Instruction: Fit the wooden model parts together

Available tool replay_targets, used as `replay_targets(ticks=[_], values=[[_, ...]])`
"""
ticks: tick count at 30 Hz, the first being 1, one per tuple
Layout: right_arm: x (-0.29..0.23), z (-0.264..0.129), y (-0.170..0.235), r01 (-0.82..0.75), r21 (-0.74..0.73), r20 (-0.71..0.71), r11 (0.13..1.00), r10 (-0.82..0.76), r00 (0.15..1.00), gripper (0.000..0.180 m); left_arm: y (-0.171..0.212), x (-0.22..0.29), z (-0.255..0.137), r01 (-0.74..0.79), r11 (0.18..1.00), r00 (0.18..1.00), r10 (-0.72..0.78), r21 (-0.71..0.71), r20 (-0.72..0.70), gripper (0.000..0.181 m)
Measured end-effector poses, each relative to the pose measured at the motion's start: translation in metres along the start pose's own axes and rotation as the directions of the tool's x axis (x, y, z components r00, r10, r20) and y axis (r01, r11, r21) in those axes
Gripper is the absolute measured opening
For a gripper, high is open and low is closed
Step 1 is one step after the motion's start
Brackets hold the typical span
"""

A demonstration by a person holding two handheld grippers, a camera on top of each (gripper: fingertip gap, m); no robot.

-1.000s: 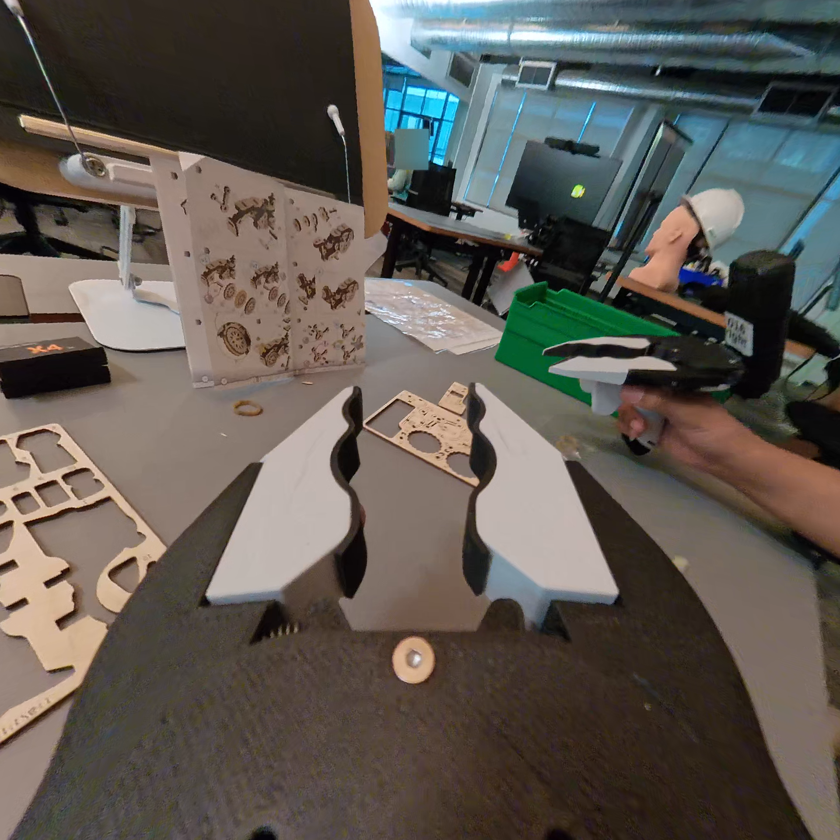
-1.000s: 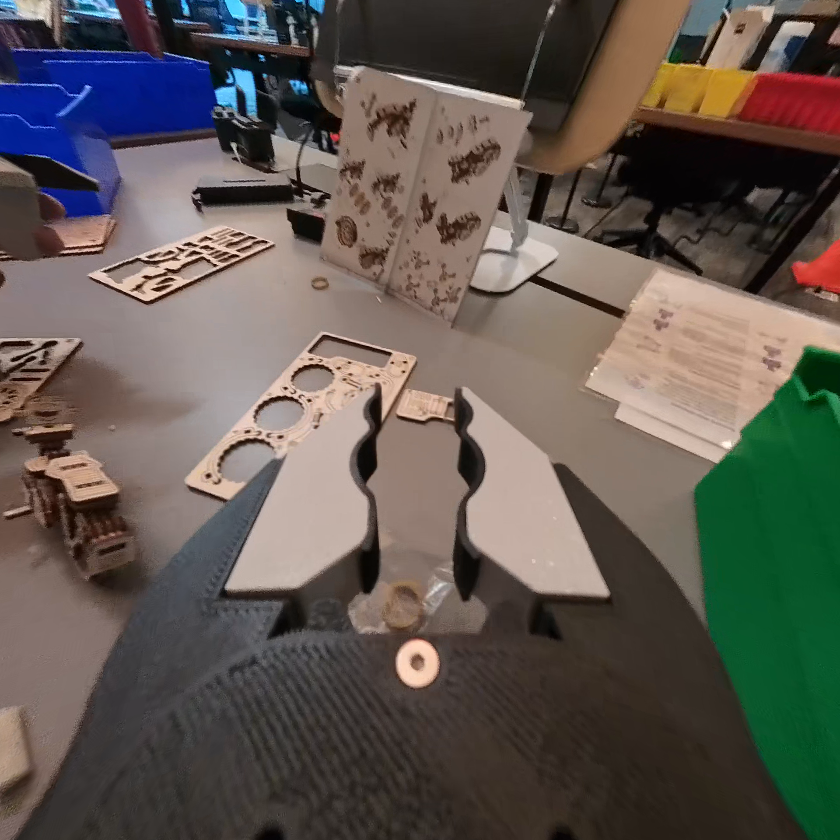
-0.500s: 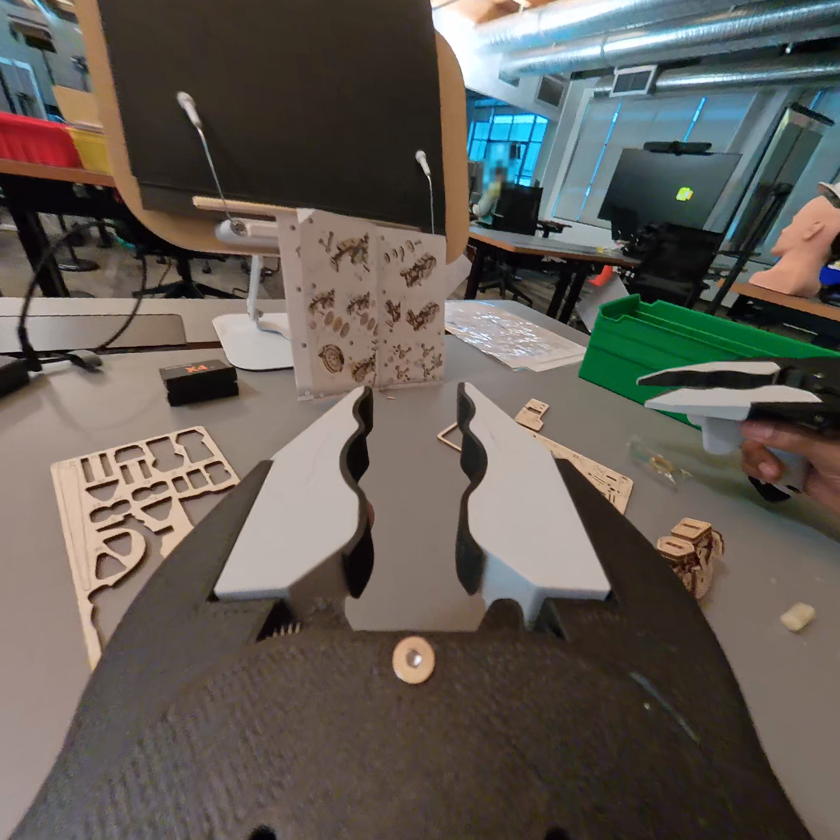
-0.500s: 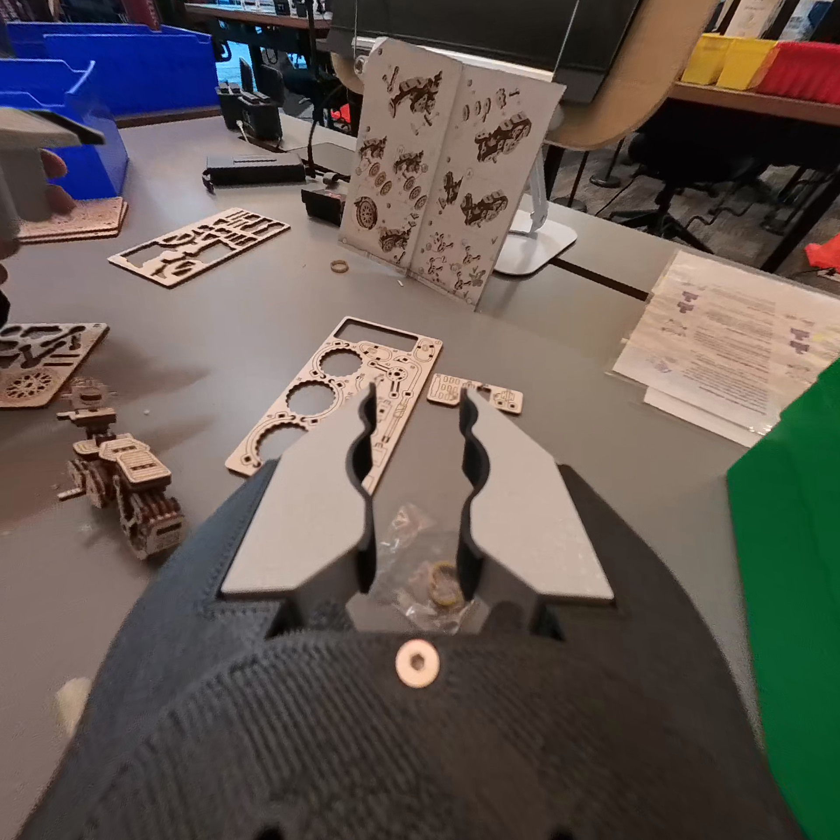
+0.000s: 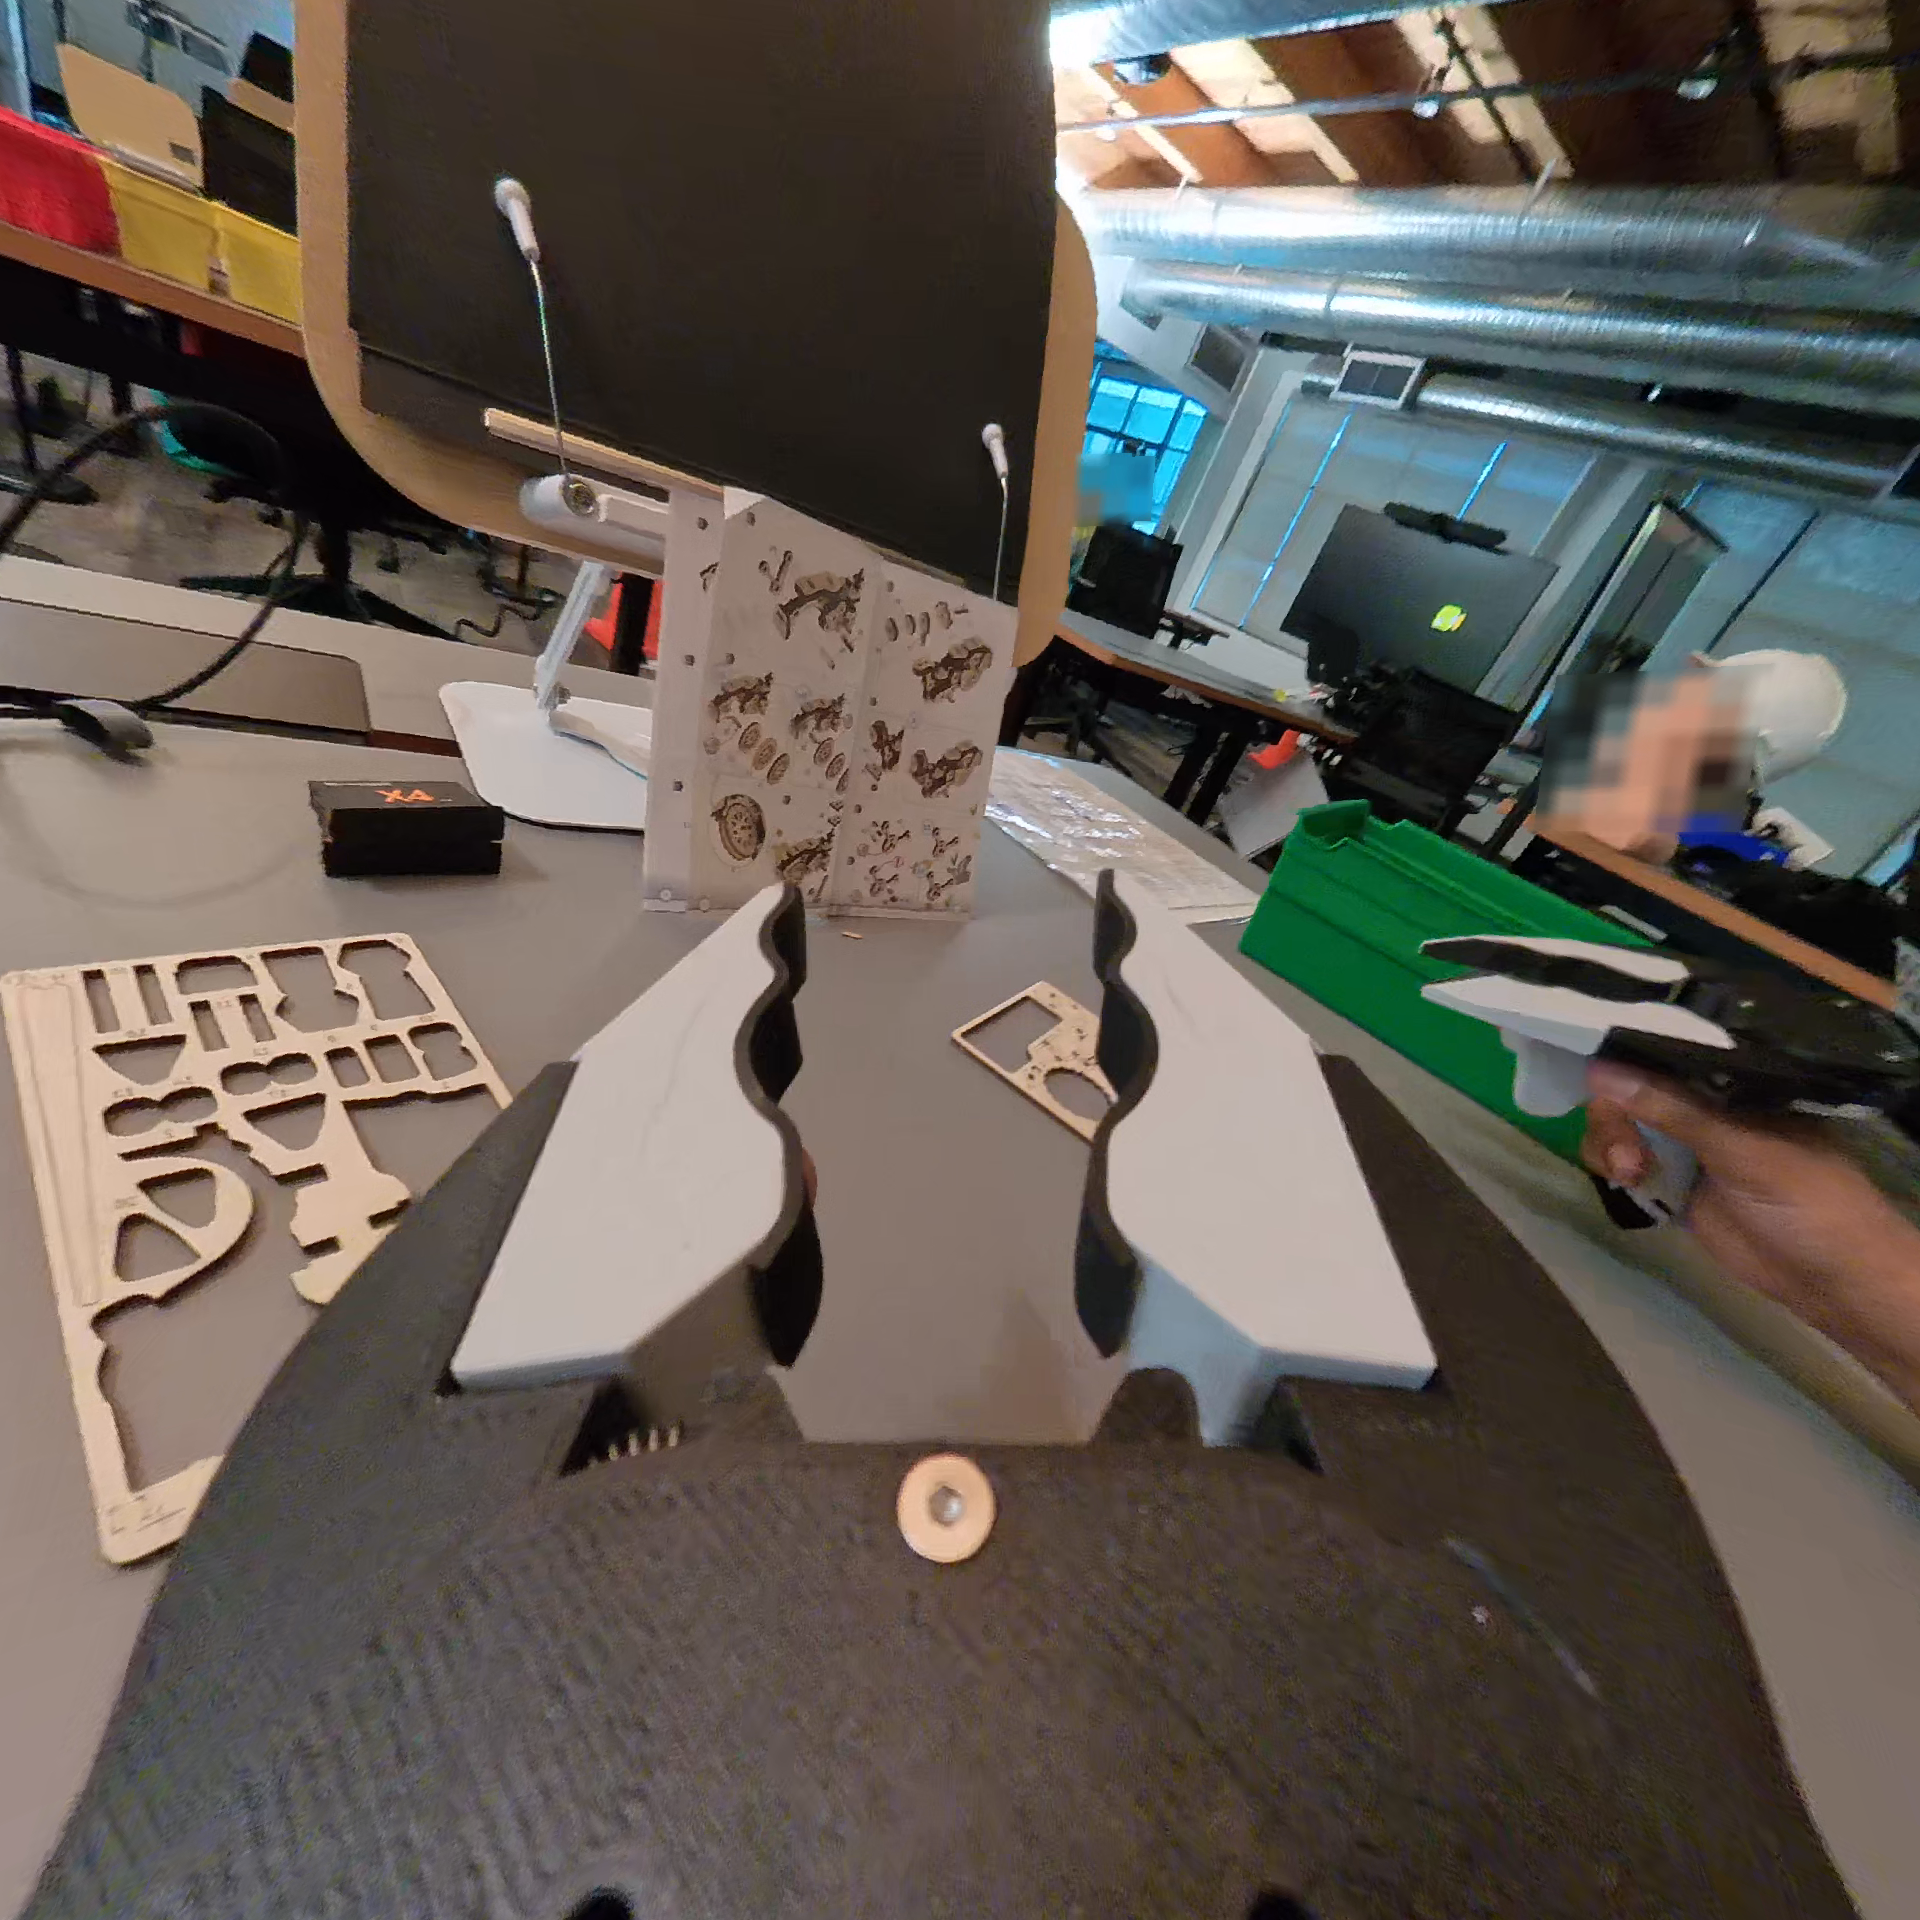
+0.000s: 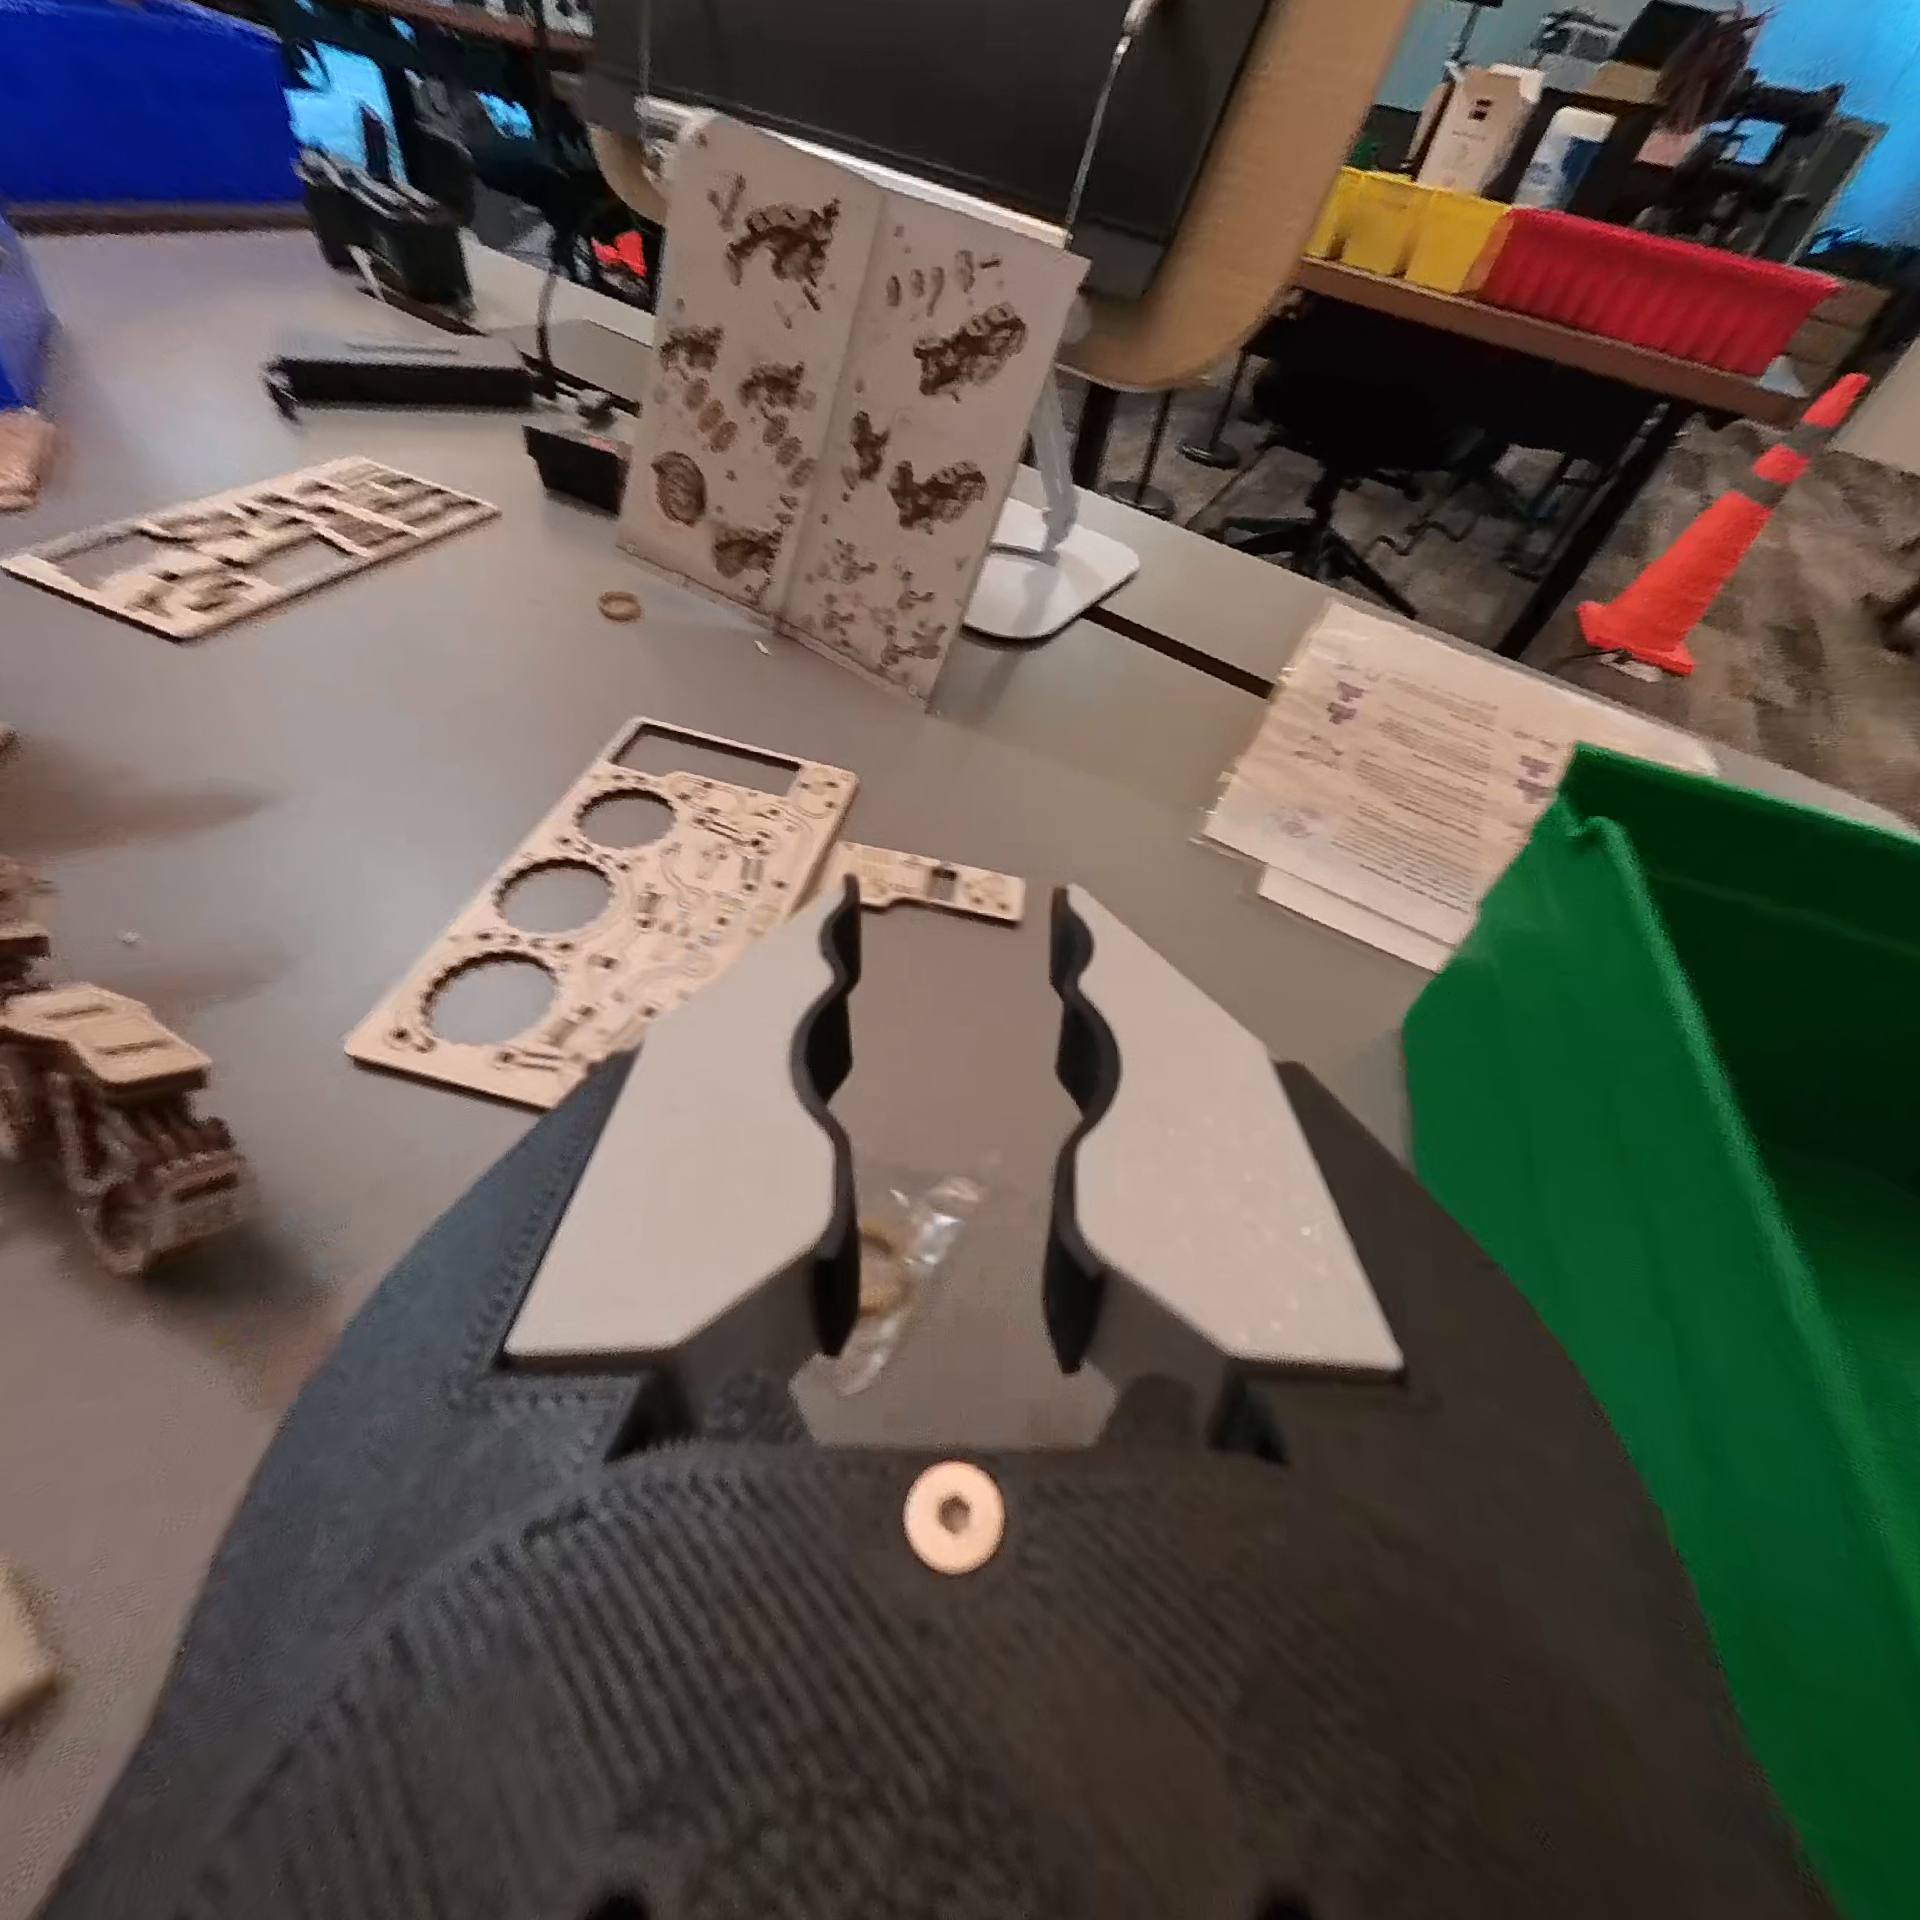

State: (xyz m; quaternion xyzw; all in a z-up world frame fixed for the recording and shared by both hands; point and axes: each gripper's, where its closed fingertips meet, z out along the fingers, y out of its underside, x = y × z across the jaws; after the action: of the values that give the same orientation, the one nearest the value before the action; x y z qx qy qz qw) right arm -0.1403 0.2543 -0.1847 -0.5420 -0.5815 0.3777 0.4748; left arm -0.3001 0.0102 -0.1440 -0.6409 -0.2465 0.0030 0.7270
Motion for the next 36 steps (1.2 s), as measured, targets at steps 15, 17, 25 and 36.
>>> replay_targets(ticks=[15,17,25,36], values=[[0.032,-0.017,-0.005,-0.014,0.049,-0.107,0.999,0.02,0.994,0.041,0.013,0.026,-0.009,-0.198,0.978,0.98,0.196,-0.069,-0.027,0.076],[0.032,-0.017,-0.005,-0.013,0.049,-0.109,0.999,0.018,0.994,0.042,0.016,0.027,-0.007,-0.181,0.98,0.983,0.179,-0.078,-0.033,0.074],[0.035,-0.015,-0.003,-0.031,0.039,-0.141,0.999,0.036,0.989,0.037,0.038,0.029,0.003,-0.211,0.962,0.977,0.205,-0.175,-0.054,0.061],[0.055,-0.02,0.005,-0.017,0.034,-0.319,0.999,0.027,0.947,0.05,0.037,0.014,0.003,-0.178,0.963,0.983,0.185,-0.2,0.017,0.085]])
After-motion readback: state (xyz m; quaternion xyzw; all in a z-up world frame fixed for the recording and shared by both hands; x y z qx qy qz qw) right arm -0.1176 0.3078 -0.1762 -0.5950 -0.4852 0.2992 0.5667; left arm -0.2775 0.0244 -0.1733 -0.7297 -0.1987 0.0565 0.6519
